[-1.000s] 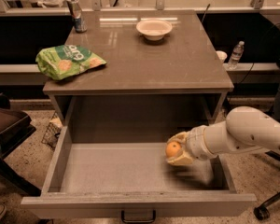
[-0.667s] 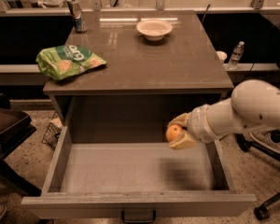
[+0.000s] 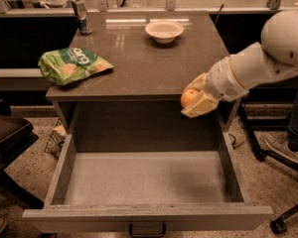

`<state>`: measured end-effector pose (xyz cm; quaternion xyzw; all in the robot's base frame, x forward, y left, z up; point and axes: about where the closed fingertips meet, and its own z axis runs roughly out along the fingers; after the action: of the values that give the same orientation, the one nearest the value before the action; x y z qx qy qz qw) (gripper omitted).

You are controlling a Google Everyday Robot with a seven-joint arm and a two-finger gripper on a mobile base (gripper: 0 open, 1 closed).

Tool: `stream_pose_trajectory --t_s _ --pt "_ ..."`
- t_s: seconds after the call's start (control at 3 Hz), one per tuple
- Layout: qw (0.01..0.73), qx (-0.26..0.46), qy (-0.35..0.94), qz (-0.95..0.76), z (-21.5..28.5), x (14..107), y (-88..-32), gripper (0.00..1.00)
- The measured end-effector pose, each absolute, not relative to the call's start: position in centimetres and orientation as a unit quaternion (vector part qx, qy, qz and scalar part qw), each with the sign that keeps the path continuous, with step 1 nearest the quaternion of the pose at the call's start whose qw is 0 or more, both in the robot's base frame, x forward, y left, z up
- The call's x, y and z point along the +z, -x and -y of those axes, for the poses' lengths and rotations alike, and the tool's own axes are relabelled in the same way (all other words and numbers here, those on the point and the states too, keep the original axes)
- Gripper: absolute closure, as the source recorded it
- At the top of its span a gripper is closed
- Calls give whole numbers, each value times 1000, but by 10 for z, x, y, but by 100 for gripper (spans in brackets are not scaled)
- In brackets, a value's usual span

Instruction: Pick orange from top drawer and place on counter

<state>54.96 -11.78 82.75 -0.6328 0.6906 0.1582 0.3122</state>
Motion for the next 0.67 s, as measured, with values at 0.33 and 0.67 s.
stream_pose_trajectory --t_s 0.33,0.67 --pt "306 176 618 -703 118 846 -595 100" --pt "338 187 584 -714 123 855 -656 100"
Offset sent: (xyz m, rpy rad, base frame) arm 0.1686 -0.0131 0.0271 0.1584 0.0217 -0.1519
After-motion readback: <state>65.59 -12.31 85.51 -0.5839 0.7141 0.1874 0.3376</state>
